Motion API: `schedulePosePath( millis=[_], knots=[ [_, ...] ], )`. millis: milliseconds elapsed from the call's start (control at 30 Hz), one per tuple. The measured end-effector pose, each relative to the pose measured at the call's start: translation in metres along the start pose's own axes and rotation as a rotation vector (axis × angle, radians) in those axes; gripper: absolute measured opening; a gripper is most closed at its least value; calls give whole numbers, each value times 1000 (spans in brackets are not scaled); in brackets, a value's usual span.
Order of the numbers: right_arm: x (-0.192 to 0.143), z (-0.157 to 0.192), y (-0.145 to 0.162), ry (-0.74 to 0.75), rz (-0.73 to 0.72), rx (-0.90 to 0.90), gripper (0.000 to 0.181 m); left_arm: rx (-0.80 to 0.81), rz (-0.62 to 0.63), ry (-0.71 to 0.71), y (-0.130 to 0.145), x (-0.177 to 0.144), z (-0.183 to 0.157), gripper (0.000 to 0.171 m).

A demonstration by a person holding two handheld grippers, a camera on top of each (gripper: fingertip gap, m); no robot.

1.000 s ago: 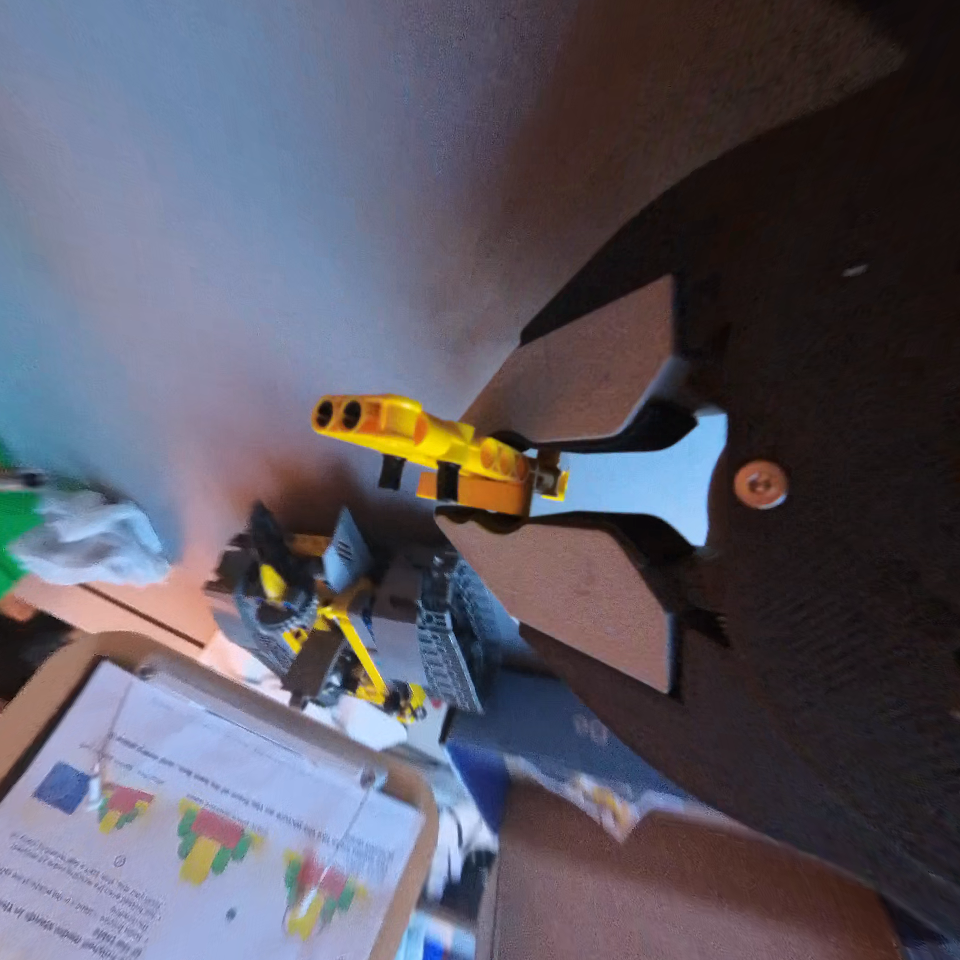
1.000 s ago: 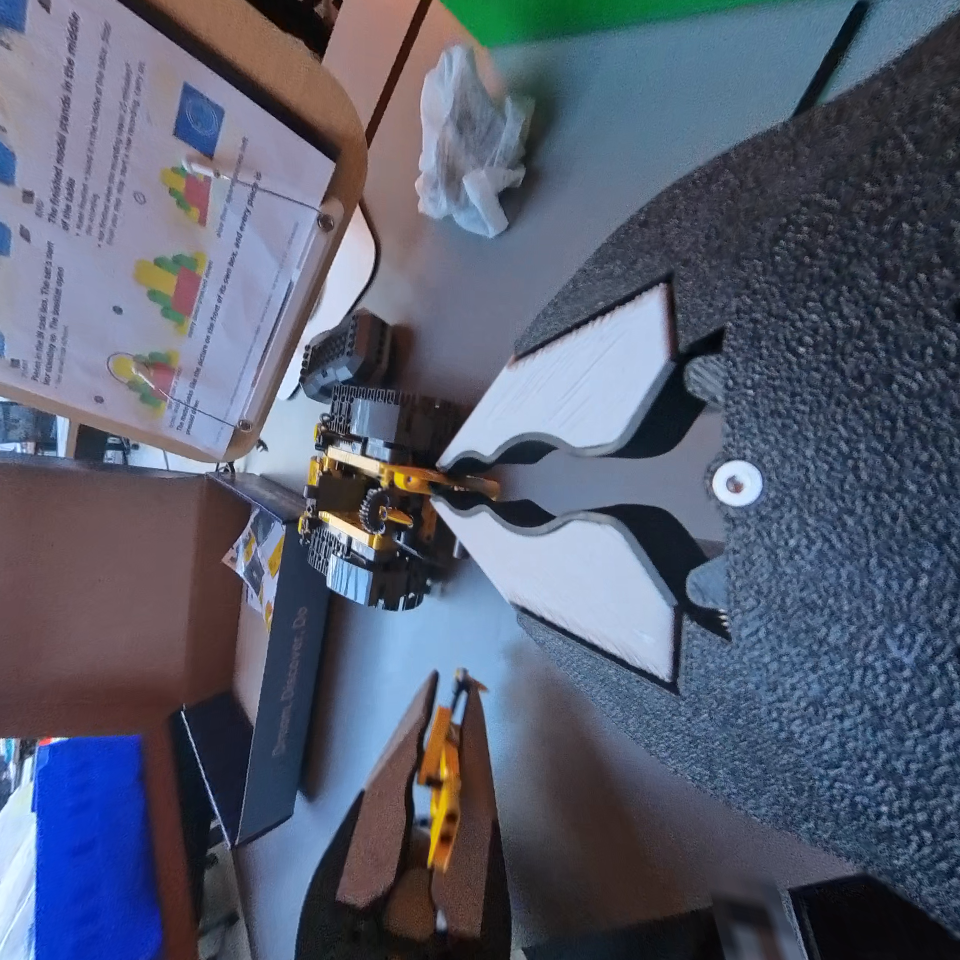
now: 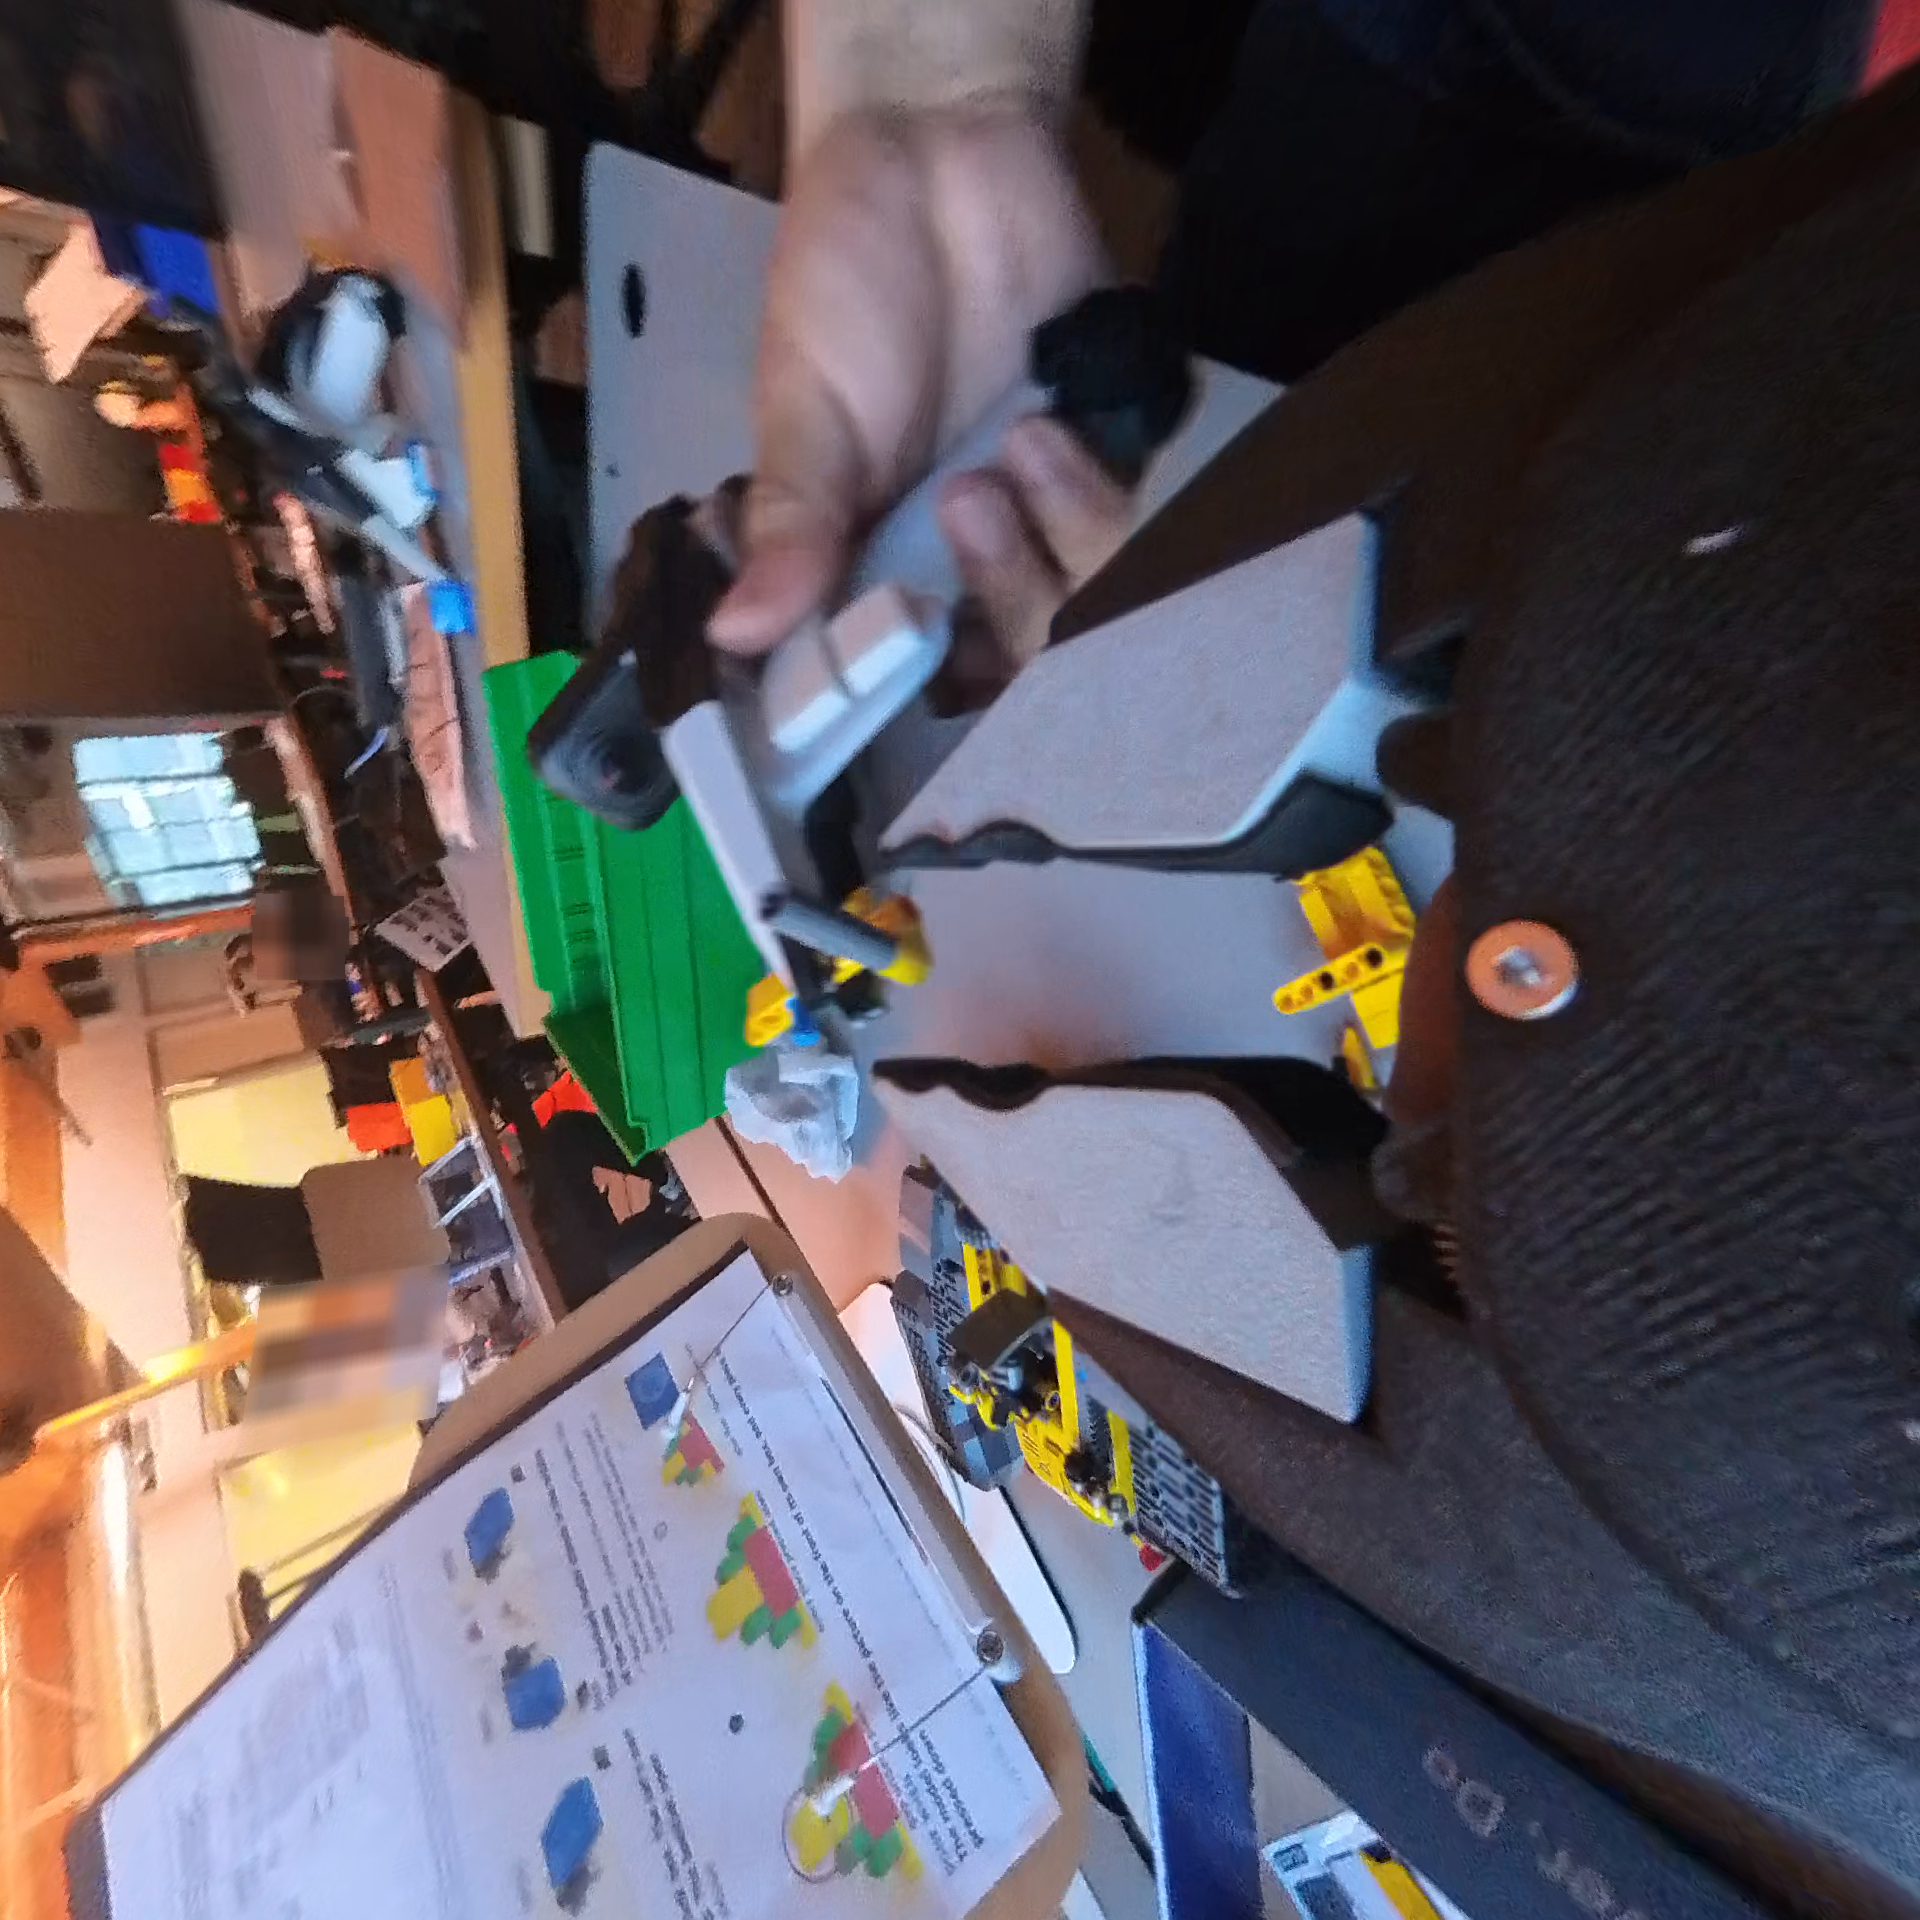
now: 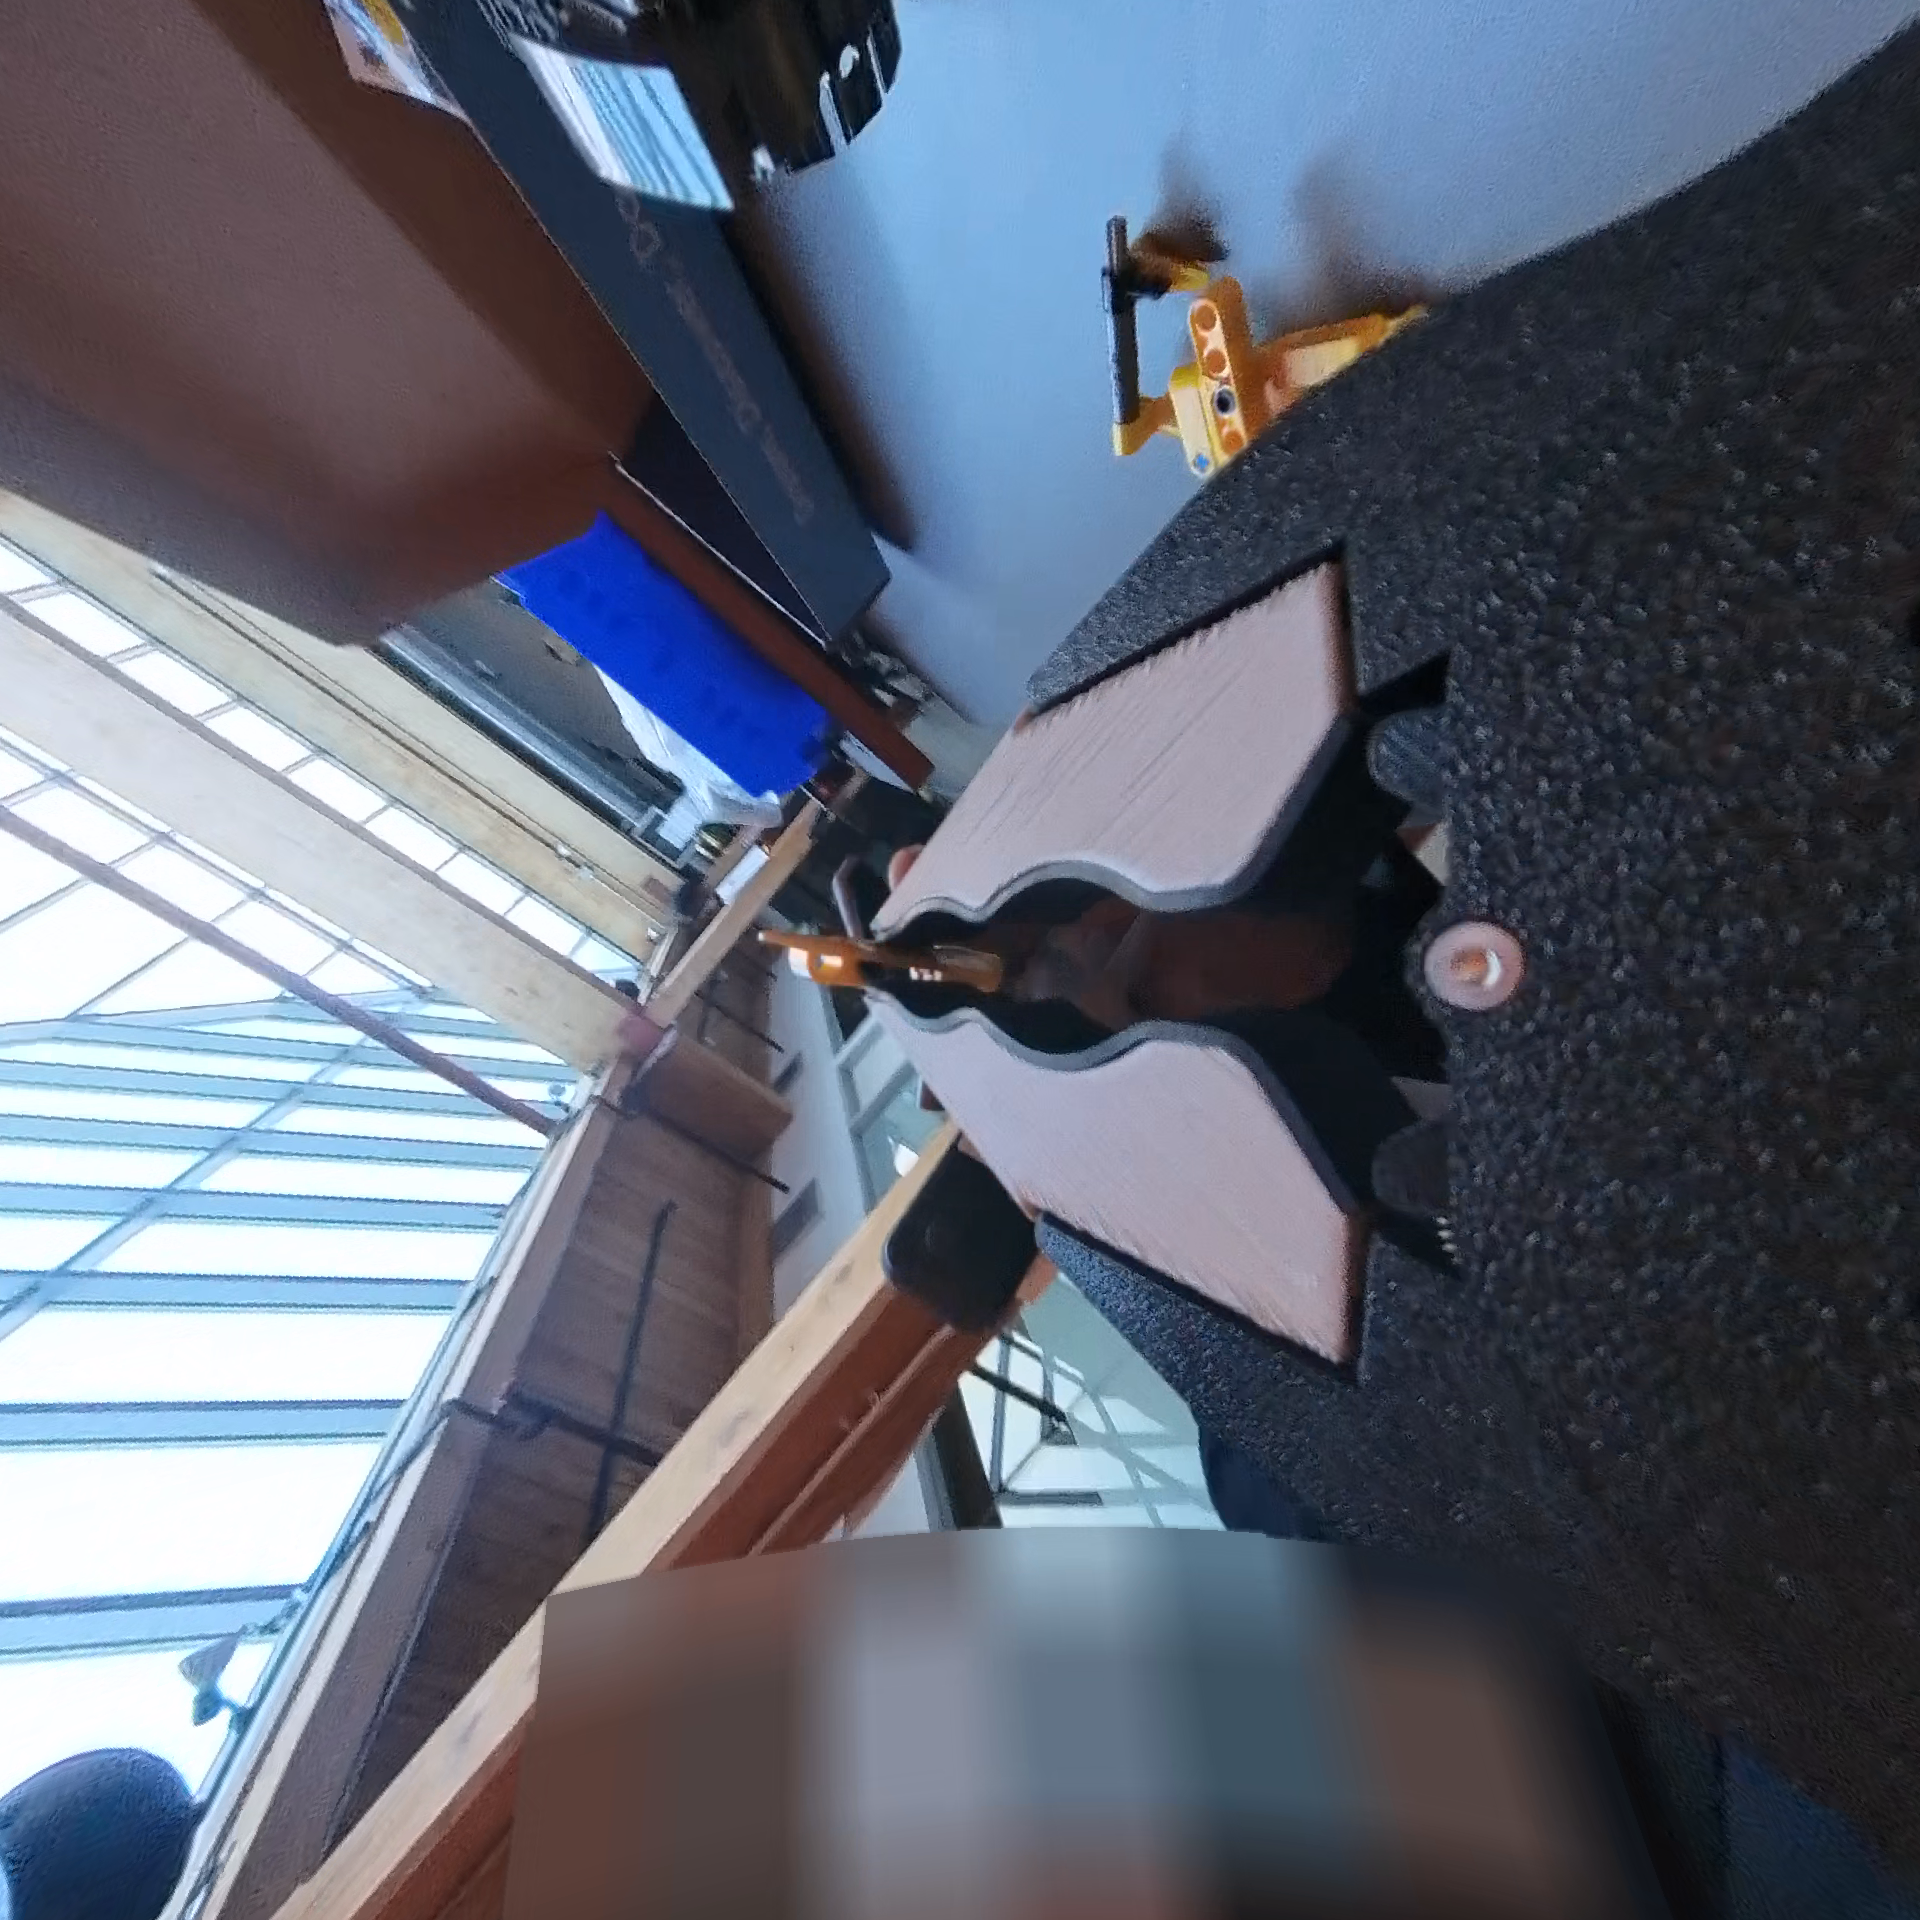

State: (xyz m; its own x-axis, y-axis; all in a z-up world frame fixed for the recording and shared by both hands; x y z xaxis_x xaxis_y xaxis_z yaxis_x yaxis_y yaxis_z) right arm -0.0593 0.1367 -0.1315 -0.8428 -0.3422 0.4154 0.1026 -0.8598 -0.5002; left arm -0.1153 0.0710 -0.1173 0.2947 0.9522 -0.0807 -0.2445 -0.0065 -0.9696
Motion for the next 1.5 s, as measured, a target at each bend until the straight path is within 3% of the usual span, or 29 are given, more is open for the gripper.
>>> schedulePosePath(
  millis=[33, 233, 433, 633, 800, 867, 1000, 1200, 1367, 1500],
  knots=[
    [3, -1, 5, 16, -17, -27, 4, -18, -26, -8, -1, -1, 0, 26],
    [4, -3, 14, 74, -102, -82, 4, 54, 9, -14, 3, -3, 1, 20],
    [5, -5, 17, 127, -19, -178, 6, 165, 110, 43, 5, -7, 5, 17],
    [4, -5, 15, 190, 48, -278, 7, 268, 141, 11, 5, -12, 11, 17],
    [3, -4, 13, 183, 86, -297, 1, 252, 127, 10, 4, -13, 15, 17],
    [2, -5, 12, 186, 95, -301, 1, 196, 133, 41, 6, -12, 16, 16],
    [-1, -5, 10, 216, 117, -354, 0, -82, 115, 114, 11, -12, 28, 16],
    [-4, -7, 7, 329, 208, -498, 6, -151, 173, 131, 26, -10, 36, 16],
    [2, 3, 11, 448, 365, -808, 17, 31, 237, 47, 34, -7, 35, 16],
    [5, 4, 19, 514, 462, -938, 20, 350, 202, -53, 27, -8, 26, 16]
  ],
)
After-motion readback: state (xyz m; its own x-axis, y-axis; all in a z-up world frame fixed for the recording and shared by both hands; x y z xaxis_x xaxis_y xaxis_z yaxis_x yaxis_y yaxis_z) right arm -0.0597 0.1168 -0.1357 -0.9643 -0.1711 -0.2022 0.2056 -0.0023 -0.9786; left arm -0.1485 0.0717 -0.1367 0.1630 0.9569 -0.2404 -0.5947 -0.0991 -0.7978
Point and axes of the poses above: each gripper's, where its closed fingertips meet, x out along the fingers, y out of its underside, z = x × y across the jaws, the point moved 6 cm from there along -x, back along the fingers, and after that the axes turned 1 degree about -y, right-handed, at the moved point
